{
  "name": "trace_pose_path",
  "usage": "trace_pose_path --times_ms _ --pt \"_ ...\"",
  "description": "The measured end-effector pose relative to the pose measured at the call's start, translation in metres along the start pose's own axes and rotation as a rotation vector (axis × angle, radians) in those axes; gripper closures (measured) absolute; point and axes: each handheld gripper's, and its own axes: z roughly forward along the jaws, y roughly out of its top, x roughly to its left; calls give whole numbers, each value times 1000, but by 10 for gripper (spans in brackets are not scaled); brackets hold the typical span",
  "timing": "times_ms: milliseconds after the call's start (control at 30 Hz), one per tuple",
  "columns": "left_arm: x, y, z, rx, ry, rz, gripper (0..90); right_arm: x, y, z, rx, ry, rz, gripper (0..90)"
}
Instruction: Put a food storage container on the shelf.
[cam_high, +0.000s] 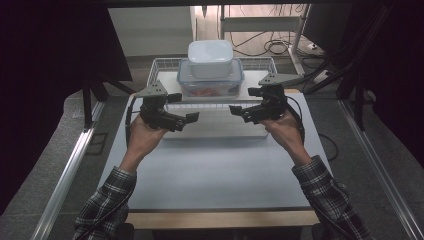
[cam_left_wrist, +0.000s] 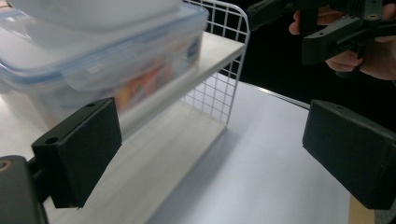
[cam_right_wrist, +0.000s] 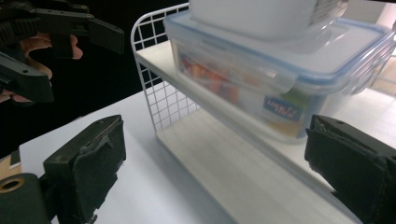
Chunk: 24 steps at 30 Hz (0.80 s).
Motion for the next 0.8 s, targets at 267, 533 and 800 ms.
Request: trace_pose_path --times_ms 267,533,800 --pt "-10 -18 3 8 -12 7 42 3 -16 -2 17 26 24 55" --pt "-18 -36 8 23 -11 20 42 7 -32 -1 38 42 10 63" --pt "-23 -51 13 26 -24 8 41 9 -50 2 49 39 -3 54"
